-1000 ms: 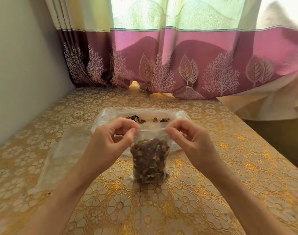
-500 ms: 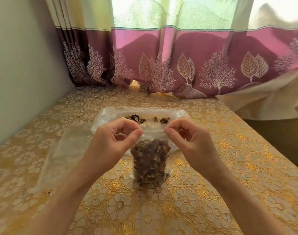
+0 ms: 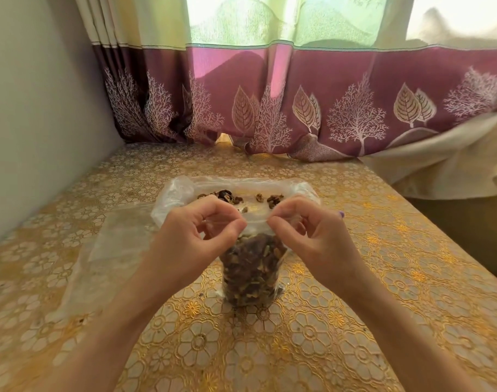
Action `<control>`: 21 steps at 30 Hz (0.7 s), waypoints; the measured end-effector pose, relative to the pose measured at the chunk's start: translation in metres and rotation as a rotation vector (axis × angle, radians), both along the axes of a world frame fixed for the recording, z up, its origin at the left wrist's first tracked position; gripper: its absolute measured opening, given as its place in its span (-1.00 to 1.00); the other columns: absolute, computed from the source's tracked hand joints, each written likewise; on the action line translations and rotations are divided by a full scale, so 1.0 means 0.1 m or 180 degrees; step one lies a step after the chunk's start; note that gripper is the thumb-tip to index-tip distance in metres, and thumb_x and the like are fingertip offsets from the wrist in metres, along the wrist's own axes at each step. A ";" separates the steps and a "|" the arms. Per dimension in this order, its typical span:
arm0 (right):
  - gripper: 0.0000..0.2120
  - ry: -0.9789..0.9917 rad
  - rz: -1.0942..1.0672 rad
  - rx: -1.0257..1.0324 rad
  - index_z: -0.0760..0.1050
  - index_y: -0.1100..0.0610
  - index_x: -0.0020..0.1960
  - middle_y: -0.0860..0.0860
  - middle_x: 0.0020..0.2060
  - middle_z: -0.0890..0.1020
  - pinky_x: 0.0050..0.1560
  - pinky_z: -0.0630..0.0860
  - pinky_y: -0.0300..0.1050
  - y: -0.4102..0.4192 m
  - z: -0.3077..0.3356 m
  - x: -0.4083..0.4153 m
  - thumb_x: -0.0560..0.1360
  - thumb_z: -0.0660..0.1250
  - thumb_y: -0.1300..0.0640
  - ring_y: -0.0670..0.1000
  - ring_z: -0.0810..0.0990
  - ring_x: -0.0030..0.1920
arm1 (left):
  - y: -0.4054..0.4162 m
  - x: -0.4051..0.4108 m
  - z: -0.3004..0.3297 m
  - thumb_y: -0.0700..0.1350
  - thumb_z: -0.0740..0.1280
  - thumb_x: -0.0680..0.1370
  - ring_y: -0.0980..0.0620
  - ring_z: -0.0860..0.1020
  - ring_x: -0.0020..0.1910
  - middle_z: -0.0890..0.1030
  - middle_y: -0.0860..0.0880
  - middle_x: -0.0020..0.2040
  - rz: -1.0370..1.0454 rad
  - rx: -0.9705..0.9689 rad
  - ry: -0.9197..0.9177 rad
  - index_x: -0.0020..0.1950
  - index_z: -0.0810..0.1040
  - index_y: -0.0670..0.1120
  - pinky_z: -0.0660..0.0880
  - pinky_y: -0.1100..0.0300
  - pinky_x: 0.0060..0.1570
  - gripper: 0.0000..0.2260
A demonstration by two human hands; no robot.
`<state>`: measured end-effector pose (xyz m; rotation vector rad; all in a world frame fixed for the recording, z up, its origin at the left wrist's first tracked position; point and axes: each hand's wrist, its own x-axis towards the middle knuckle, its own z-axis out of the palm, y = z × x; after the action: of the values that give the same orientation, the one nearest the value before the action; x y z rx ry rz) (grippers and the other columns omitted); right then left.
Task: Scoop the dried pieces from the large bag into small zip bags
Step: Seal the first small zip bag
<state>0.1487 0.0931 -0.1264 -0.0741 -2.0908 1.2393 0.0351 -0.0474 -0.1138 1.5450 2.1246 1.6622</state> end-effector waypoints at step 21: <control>-0.86 0.0078 0.0178 -0.0031 0.55 0.12 -0.16 -0.11 -0.30 0.54 -0.21 0.40 -0.40 -0.06 0.02 0.00 0.46 0.36 0.35 -0.21 0.51 -0.28 | 0.03 0.08 0.01 -0.27 0.40 0.43 0.05 0.55 -0.26 0.60 0.02 -0.27 -0.0023 0.0117 0.0398 -0.17 0.60 -0.05 0.49 0.24 -0.30 -0.88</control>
<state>0.1484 0.0874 -0.1245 -0.0048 -2.0787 1.2774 0.0434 -0.0440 -0.1129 1.7078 2.1551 1.6532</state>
